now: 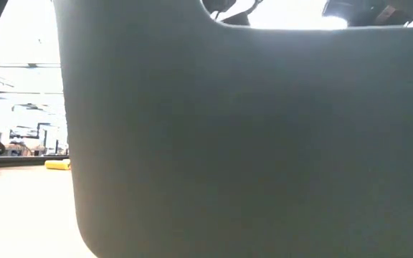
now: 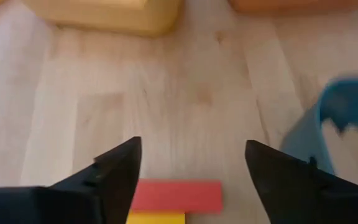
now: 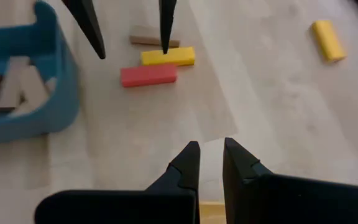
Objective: Sort blocks
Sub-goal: Put the orange block into the orange bin
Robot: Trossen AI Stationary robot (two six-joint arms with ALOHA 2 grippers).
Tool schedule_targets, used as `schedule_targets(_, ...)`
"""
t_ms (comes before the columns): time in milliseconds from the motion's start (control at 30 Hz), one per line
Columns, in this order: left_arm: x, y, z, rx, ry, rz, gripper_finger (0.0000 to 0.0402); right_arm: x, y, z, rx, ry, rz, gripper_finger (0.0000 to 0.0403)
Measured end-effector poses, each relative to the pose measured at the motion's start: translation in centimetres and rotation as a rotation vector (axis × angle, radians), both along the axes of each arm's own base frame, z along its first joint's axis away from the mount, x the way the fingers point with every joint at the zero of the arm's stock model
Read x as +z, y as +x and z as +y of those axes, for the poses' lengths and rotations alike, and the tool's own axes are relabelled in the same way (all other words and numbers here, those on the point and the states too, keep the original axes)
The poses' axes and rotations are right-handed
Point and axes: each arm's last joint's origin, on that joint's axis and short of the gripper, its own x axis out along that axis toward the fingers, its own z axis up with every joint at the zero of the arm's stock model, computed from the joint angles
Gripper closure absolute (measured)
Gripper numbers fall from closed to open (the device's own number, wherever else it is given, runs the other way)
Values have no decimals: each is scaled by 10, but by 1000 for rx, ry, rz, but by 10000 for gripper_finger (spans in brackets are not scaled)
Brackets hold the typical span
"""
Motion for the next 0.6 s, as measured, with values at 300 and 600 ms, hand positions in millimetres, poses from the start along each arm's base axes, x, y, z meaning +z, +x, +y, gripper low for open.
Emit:
schedule_targets(300,-1,10,-10,23,97,100,54,0,4,-8,-59,296,25,403)
schedule_targets(600,-22,11,11,66,123,183,52,1,5,-3,-85,343,0,403)
